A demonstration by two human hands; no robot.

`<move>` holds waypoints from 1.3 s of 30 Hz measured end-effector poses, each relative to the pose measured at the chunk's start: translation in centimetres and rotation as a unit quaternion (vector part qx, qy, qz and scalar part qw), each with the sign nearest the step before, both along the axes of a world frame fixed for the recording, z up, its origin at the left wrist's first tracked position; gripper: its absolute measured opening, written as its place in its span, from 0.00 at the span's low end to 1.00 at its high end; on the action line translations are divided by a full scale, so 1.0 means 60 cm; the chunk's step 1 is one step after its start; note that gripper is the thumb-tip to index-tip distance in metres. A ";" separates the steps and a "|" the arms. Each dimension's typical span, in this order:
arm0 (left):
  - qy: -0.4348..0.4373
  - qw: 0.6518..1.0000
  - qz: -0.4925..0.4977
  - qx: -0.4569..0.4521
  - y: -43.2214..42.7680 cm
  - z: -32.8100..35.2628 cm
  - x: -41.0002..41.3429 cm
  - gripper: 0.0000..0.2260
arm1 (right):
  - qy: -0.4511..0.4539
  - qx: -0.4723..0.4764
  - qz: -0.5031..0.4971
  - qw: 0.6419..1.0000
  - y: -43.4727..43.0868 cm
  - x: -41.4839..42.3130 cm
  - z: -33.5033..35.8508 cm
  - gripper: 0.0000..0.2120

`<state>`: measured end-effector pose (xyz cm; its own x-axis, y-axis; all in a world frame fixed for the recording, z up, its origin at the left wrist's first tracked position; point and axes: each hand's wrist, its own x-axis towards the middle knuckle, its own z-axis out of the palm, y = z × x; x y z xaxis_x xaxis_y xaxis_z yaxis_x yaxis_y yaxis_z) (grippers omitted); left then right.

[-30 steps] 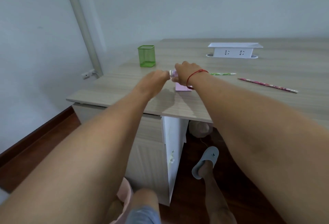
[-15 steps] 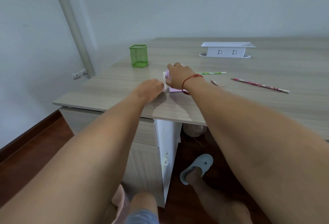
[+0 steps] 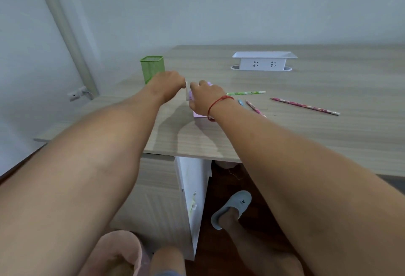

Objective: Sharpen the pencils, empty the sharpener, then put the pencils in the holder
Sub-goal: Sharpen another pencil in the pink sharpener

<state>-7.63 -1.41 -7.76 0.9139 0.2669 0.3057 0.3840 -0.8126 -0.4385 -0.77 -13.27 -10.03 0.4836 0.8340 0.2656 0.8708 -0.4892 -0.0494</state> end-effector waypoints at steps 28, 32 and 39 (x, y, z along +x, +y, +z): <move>0.003 0.998 0.001 -0.064 -0.043 -0.114 -0.045 0.12 | -0.011 0.001 0.011 1.000 0.003 0.003 -0.003 0.20; 0.014 0.996 0.003 -0.090 -0.030 -0.107 -0.026 0.13 | -0.023 0.017 0.016 0.999 0.004 0.008 -0.010 0.20; 0.011 0.995 0.009 -0.103 -0.003 -0.050 0.001 0.13 | -0.051 0.033 0.013 0.998 -0.001 0.009 -0.020 0.20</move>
